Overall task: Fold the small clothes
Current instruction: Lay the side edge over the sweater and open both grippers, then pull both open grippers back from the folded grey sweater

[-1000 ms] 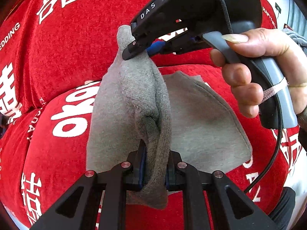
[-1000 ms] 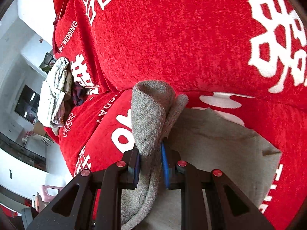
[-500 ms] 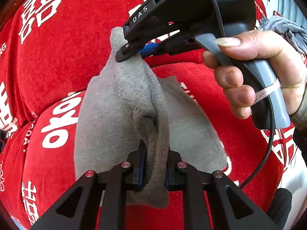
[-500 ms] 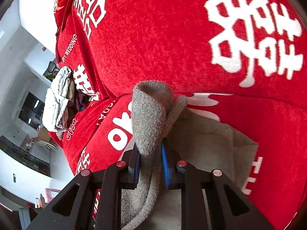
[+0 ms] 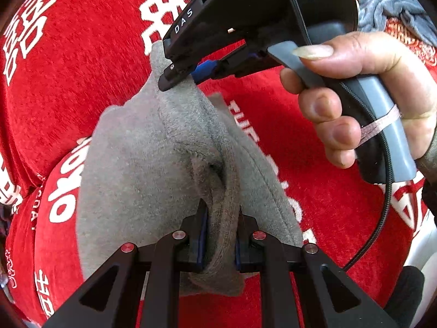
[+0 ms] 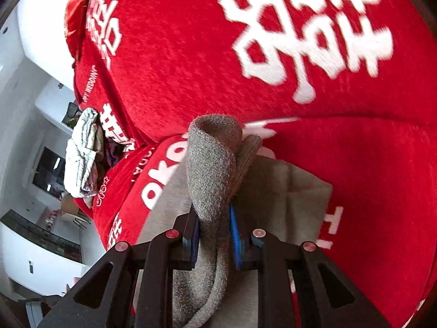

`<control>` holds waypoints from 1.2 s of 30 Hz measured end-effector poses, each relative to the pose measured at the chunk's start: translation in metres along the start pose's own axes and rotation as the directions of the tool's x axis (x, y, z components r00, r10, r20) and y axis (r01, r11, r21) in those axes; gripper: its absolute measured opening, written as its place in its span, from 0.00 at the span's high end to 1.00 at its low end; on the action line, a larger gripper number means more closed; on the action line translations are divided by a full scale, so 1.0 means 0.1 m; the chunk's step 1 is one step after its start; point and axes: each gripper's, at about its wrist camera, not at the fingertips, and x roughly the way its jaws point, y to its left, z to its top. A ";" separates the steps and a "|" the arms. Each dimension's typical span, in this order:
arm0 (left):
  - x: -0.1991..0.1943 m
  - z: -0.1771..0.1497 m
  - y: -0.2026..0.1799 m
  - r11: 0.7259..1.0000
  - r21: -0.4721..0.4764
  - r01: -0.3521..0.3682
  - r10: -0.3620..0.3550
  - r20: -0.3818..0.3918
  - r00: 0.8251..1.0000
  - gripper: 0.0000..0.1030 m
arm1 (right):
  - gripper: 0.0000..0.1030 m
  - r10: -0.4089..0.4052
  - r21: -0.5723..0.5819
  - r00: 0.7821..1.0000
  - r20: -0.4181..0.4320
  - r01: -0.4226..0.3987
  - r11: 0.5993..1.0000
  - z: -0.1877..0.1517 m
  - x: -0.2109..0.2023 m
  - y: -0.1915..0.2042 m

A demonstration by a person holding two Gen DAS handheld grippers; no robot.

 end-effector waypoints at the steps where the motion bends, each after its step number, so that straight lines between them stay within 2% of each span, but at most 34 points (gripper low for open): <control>1: 0.03 -0.01 -0.01 1.000 0.003 -0.006 0.006 -0.004 1.000 0.84 | 0.79 0.003 0.012 1.000 -0.003 -0.003 1.000 -0.02 0.03 -0.05; 6: 0.09 -0.04 -0.07 0.999 0.029 -0.041 0.041 -0.001 0.999 0.84 | 0.80 0.025 0.060 1.000 0.001 -0.025 0.998 -0.10 0.15 -0.22; 15: 0.07 0.00 -0.17 0.999 0.037 -0.039 0.039 0.002 0.999 0.84 | 0.79 0.065 0.076 0.996 0.063 -0.070 0.995 -0.16 0.01 -0.27; 19: 0.15 -0.01 -0.23 0.998 0.050 -0.048 0.049 -0.009 0.999 0.84 | 0.80 0.035 0.120 0.999 0.034 -0.038 0.992 -0.18 0.10 -0.42; 25: 0.15 0.00 -0.15 1.000 0.022 -0.004 0.004 -0.013 1.000 0.84 | 0.79 0.001 0.111 0.999 0.040 -0.006 0.994 -0.19 0.04 -0.38; 27: 0.14 0.01 -0.14 1.000 0.018 0.013 -0.013 -0.013 1.000 0.83 | 0.75 -0.073 0.098 0.997 0.037 0.069 0.993 -0.18 0.01 -0.33; 28: 0.14 0.01 -0.13 1.000 0.014 0.016 -0.016 -0.016 1.000 0.73 | 0.72 -0.096 0.104 0.995 0.038 0.092 0.990 -0.16 0.00 -0.31; 29: 0.14 0.02 -0.11 0.999 0.003 0.042 -0.042 -0.022 0.999 0.50 | 0.71 -0.105 0.116 0.994 0.040 0.099 0.988 -0.14 -0.04 -0.31; 30: 0.12 0.02 -0.07 0.995 -0.025 0.097 -0.098 -0.023 0.995 0.37 | 0.64 -0.103 0.128 0.994 0.042 0.097 0.987 -0.13 -0.08 -0.31; 31: 0.08 0.02 -0.03 0.994 -0.050 0.099 -0.100 -0.009 0.995 0.18 | 0.57 -0.106 0.136 0.993 0.049 0.099 0.986 -0.13 -0.15 -0.31; 32: 0.05 0.02 -0.01 0.994 -0.063 0.086 -0.085 0.006 0.996 0.15 | 0.41 -0.118 0.133 0.991 0.062 0.109 0.985 -0.14 -0.23 -0.29; 33: 0.01 0.01 0.01 0.995 -0.071 0.075 -0.074 0.027 0.997 0.15 | 0.35 -0.128 0.125 0.988 0.083 0.117 0.985 -0.14 -0.31 -0.25; 36: -0.07 0.00 0.03 0.993 -0.072 0.091 -0.089 0.032 0.996 0.15 | 0.35 -0.128 0.094 0.983 0.133 0.116 0.989 -0.17 -0.54 -0.09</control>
